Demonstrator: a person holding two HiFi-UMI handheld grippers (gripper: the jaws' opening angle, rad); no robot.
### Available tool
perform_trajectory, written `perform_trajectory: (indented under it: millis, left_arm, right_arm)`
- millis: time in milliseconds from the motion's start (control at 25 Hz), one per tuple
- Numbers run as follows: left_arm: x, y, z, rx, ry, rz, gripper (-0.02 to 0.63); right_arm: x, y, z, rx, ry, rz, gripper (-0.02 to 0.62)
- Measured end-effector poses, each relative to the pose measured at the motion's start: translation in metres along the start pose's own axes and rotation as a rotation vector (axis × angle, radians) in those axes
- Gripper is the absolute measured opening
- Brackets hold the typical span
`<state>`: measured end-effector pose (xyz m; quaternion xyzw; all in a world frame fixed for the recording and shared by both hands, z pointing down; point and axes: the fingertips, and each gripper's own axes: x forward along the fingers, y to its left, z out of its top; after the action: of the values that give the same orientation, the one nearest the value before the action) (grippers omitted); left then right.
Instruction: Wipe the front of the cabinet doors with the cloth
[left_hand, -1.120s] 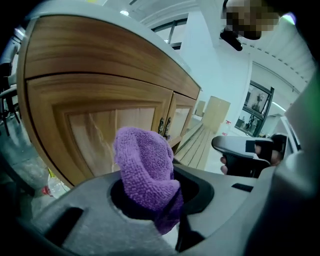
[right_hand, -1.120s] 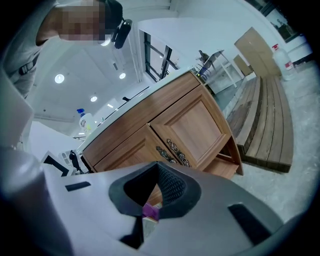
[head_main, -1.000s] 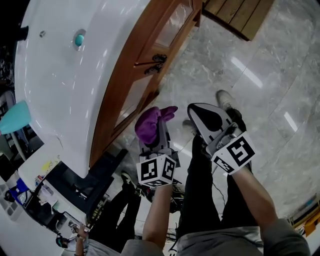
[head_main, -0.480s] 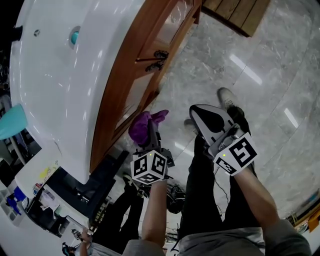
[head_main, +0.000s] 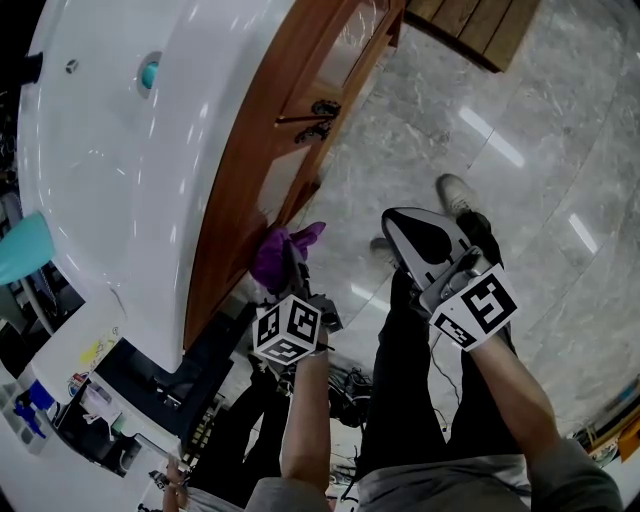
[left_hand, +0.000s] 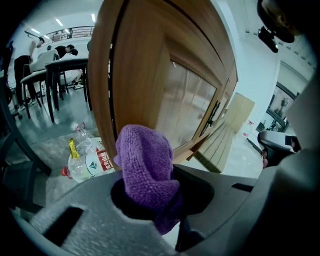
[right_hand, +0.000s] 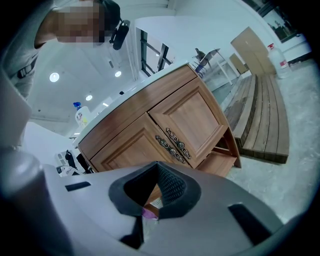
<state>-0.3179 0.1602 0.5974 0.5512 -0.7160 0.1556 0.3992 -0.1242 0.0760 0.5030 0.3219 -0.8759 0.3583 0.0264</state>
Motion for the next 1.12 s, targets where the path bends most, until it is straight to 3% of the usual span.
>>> perform_trajectory:
  millis: [1120]
  left_arm:
    - [0.012,-0.010,0.021,0.004,-0.005,-0.009,0.080]
  right_arm:
    - [0.004,-0.016,0.011,0.026,-0.017,-0.025,0.009]
